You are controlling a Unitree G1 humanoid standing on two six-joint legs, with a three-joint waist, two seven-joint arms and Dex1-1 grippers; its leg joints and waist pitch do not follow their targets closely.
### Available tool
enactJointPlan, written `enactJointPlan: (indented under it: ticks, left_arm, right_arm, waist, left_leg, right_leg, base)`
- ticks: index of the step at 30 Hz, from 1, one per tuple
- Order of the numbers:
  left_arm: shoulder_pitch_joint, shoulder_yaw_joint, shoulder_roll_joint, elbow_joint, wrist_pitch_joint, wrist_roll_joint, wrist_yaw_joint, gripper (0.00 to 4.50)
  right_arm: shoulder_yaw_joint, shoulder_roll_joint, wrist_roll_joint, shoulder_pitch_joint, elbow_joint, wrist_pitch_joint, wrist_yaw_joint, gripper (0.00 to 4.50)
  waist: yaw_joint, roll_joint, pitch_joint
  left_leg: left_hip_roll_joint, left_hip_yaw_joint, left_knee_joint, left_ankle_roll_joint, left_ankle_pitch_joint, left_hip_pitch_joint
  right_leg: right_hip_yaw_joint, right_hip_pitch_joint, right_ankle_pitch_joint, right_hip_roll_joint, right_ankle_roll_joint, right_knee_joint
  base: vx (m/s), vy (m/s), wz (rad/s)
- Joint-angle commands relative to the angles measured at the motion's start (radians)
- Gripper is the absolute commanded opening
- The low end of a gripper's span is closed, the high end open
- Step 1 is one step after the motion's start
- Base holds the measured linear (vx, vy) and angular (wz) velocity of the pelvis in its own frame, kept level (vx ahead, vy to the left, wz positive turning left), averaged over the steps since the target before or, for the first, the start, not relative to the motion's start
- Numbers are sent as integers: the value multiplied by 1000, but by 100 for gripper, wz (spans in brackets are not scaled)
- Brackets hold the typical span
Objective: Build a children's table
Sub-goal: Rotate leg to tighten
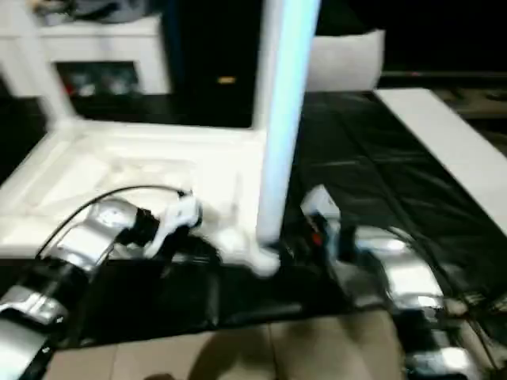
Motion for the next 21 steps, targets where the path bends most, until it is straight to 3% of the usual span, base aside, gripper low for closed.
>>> enactJointPlan:
  ticks: [1, 3, 7, 10, 12, 15, 21]
  left_arm:
    - [-47, 49, -80, -42, 52, -41, 122, 0]
    - [-50, 63, -124, -41, 86, -28, 217, 0]
    - [-47, 72, -157, -40, 95, -19, 281, 0]
    - [-37, 70, -176, -60, 104, -7, 312, 0]
    - [-33, 67, -173, -71, 105, -3, 306, 0]
    - [-29, 58, -161, -78, 97, -3, 291, 0]
    - [1, 17, -58, -97, 8, -20, 120, 0]
  right_arm:
    - [38, 75, -21, -36, 20, 33, -127, 193]
    - [20, 134, -57, -63, 55, 35, -272, 193]
    - [-6, 179, -70, -84, 89, 38, -385, 193]
    - [-21, 205, -84, -90, 107, -25, -422, 193]
    - [-38, 218, -71, -79, 85, -41, -412, 261]
    - [-41, 213, -59, -69, 69, -44, -395, 264]
    - [-40, 89, -22, -37, 55, -133, -205, 340]
  waist:
    - [3, -10, -70]
    - [-9, -9, -73]
    - [-12, -6, -77]
    - [-10, -7, -78]
    - [-10, -5, -78]
    - [-9, -5, -75]
    - [-7, -3, -75]
  left_leg:
    - [15, -8, -68, 27, -163, -7]
    - [16, -8, -68, 33, -134, -8]
    - [17, -5, -67, 56, -94, -9]
    - [23, -4, -67, 75, -66, -8]
    - [22, -3, -67, 82, -69, -9]
    - [23, -3, -69, 85, -85, -7]
    - [24, -2, -69, 89, -111, -7]
  right_leg:
    - [47, 65, -467, -67, -40, -98]
    - [51, 63, -403, -66, -73, -89]
    - [58, 65, -323, -65, -102, -78]
    - [64, 66, -220, -66, -148, -64]
    - [66, 69, -205, -66, -155, -62]
    - [66, 69, -218, -67, -155, -65]
    - [68, 71, -228, -68, -153, -65]
  base:
    - [0, 0, 0]
    - [0, 0, 0]
    - [0, 0, 0]
    - [0, 0, 0]
    - [0, 0, 0]
    - [0, 0, 0]
    - [0, 0, 0]
